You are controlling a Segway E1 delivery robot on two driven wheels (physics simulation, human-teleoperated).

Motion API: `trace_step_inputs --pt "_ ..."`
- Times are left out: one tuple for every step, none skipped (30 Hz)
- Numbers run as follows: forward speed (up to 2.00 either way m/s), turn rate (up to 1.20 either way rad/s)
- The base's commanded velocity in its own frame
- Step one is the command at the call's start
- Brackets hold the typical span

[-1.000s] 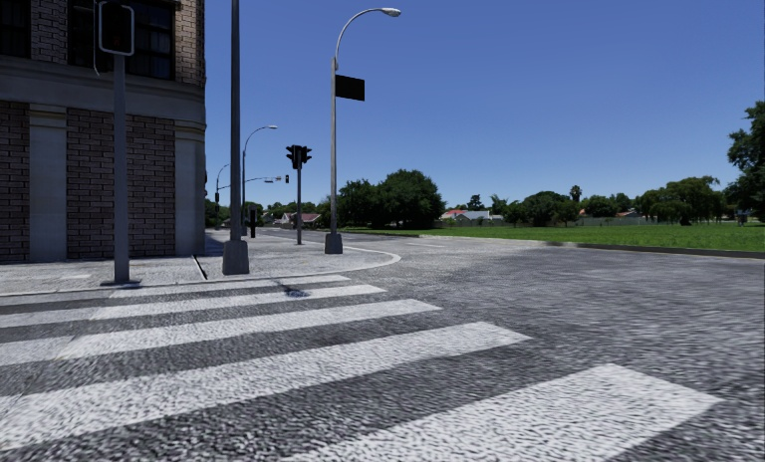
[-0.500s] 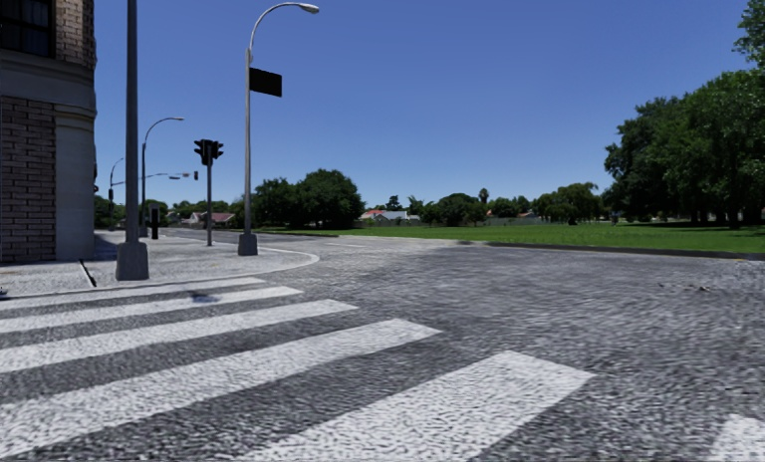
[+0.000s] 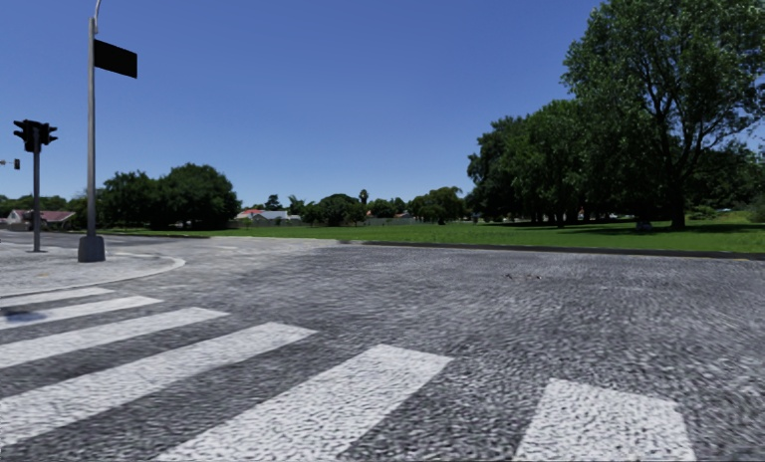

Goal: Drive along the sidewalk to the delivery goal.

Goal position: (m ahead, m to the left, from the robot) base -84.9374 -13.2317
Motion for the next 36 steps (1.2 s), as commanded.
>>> trace_step_inputs --pt "0.00 -0.72" --pt "0.00 -0.72" --pt "0.00 -0.72" --pt "0.00 -0.72" --pt "0.00 -0.72" --pt "0.00 -0.72" --pt "0.00 -0.72" --pt "0.00 -0.72" --pt "0.00 -0.72" --pt "0.00 -0.72" --pt "0.00 -0.72" --pt "0.00 -0.72" --pt "0.00 -0.72" --pt "0.00 -0.72" --pt "0.00 -0.72" --pt "0.00 -0.72" --pt "0.00 -0.72" --pt "0.00 -0.72" --pt "0.00 -0.72" --pt "0.00 -0.72" --pt "0.00 -0.72" --pt "0.00 -0.72" --pt "0.00 -0.72" --pt "0.00 -0.72" --pt "0.00 -0.72" --pt "0.00 -0.72" --pt "0.00 -0.72" --pt "0.00 -0.72" --pt "0.00 -0.72" --pt "0.00 -0.72" --pt "0.00 -0.72" --pt "0.00 -0.72" --pt "0.00 -0.72" --pt "0.00 -0.72" --pt "0.00 -0.72" --pt "0.00 -0.72"
